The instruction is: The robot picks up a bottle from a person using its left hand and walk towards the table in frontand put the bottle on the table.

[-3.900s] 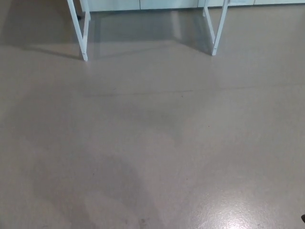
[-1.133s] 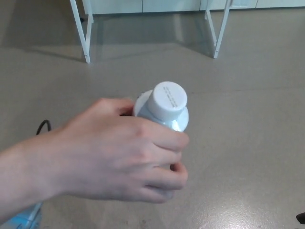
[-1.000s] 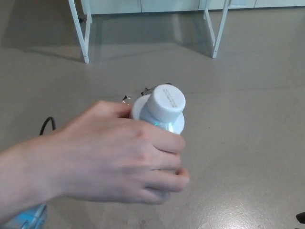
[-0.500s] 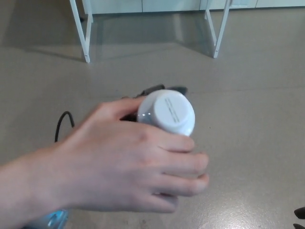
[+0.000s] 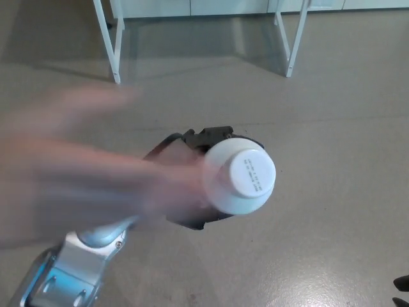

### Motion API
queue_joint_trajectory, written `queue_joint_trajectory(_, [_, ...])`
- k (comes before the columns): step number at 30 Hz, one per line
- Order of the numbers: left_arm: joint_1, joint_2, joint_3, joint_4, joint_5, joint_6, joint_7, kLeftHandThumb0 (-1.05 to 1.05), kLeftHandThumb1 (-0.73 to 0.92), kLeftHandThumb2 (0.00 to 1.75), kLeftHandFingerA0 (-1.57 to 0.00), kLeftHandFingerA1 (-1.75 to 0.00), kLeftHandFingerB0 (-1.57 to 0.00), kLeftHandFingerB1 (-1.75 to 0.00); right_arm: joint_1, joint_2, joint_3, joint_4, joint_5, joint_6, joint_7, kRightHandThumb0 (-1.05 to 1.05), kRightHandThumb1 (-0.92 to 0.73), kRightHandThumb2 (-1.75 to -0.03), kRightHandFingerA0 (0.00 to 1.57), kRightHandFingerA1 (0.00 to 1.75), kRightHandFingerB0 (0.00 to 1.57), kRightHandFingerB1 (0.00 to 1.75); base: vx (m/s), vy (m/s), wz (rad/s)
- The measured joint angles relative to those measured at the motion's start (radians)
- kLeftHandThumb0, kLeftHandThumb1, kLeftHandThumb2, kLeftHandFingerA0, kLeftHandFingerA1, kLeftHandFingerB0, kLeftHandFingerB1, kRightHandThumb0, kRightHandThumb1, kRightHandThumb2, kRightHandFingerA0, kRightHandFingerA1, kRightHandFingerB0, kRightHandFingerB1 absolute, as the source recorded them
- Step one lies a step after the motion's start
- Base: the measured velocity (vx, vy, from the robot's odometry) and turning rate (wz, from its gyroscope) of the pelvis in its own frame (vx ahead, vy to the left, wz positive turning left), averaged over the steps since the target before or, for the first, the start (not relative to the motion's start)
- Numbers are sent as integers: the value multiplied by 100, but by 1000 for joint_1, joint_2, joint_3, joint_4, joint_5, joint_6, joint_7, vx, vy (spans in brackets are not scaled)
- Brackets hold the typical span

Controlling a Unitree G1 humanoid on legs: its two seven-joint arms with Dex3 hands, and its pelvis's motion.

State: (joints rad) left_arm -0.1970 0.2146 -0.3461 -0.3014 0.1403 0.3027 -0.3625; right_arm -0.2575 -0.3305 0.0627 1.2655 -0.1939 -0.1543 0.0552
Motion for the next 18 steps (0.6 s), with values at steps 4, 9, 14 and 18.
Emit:
queue_joint_trajectory(4, [0, -3, 0, 0, 4, 5, 0, -14, 80, 69, -116, -82, -85, -50, 0, 0, 0, 0, 0, 0, 1, -43, -68, -60, 56, 42, 48, 37, 0, 0, 0])
queue_joint_trajectory(9, [3, -6, 0, 0, 9, 7, 0, -14, 80, 69, -116, -82, -85, -50, -1, -2, -1, 0, 0, 0, 2, -43, -68, -60, 56, 42, 48, 37, 0, 0, -7])
queue_joint_trajectory(14, [1, -16, -2, -4, 12, 8, -1, -14, 80, 69, -116, -82, -85, -50, -4, -4, -2, 0, 0, 2, 4, -43, -68, -60, 56, 42, 48, 37, 0, 0, 9])
queue_joint_trajectory(18, [1, -17, -2, -5, 13, 8, -1, -14, 80, 69, -116, -82, -85, -50, -4, -8, -3, 0, 0, 3, 4, -43, -68, -60, 56, 42, 48, 37, 73, 103, -12])
